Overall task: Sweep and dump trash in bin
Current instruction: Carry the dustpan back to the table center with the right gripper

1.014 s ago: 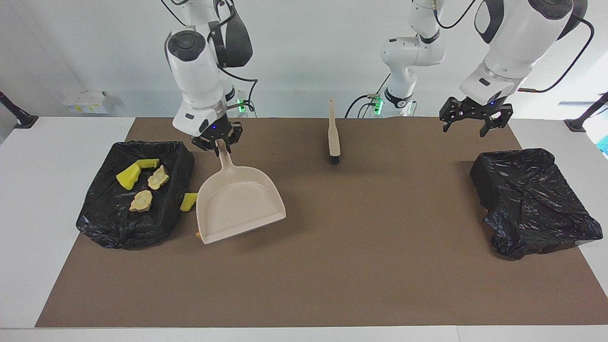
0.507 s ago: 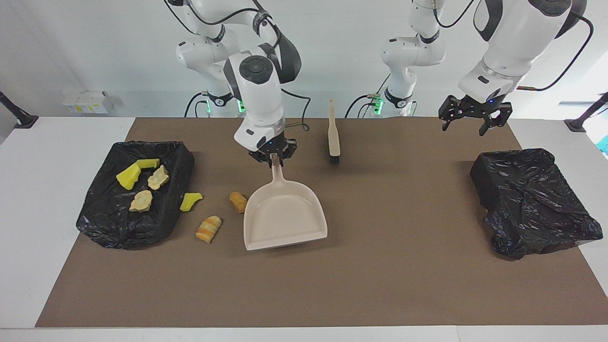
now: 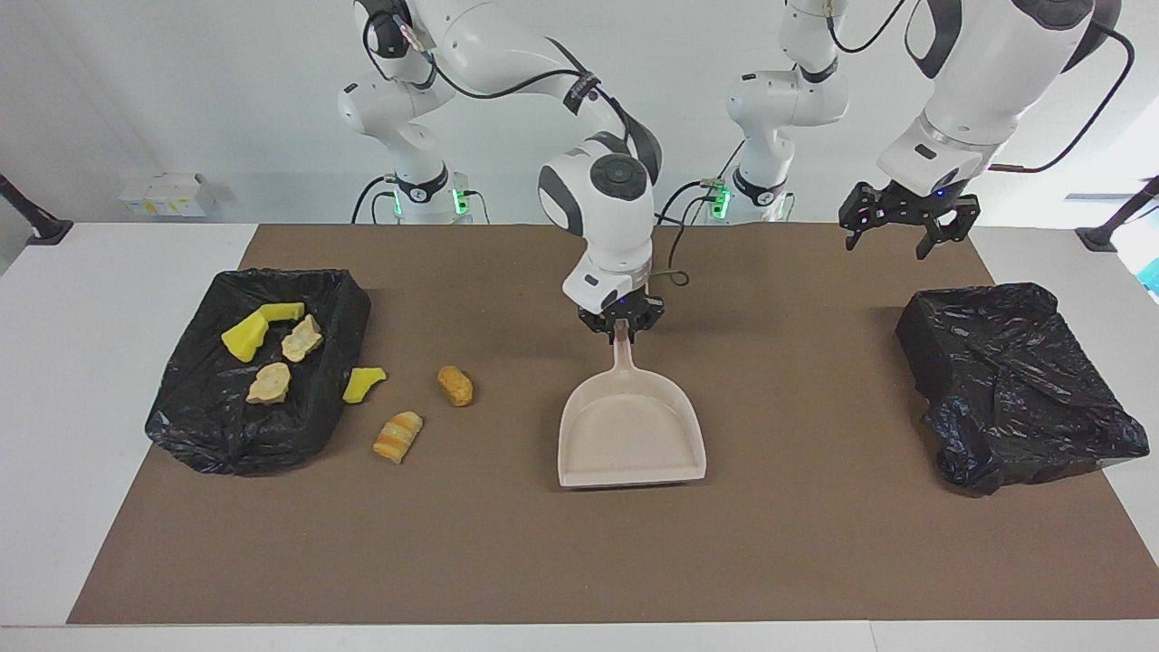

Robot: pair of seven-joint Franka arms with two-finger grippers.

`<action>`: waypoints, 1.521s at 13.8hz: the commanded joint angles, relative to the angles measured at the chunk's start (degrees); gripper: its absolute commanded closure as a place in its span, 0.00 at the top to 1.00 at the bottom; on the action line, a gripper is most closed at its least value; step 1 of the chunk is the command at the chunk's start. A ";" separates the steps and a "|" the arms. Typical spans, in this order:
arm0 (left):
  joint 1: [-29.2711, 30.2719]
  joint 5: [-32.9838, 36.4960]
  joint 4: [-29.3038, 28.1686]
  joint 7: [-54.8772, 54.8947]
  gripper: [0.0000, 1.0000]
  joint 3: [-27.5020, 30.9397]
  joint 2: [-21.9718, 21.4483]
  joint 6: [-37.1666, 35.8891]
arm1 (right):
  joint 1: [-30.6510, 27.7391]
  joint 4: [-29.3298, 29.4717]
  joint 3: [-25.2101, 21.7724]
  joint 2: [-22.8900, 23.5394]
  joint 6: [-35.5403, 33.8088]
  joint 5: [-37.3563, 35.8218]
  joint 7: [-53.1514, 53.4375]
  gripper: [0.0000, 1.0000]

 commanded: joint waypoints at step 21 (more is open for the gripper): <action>1.95 0.04 -1.49 -3.11 1.00 -0.30 -1.35 1.16 | 7.69 -4.23 -0.49 -4.20 3.81 -0.62 9.63 1.00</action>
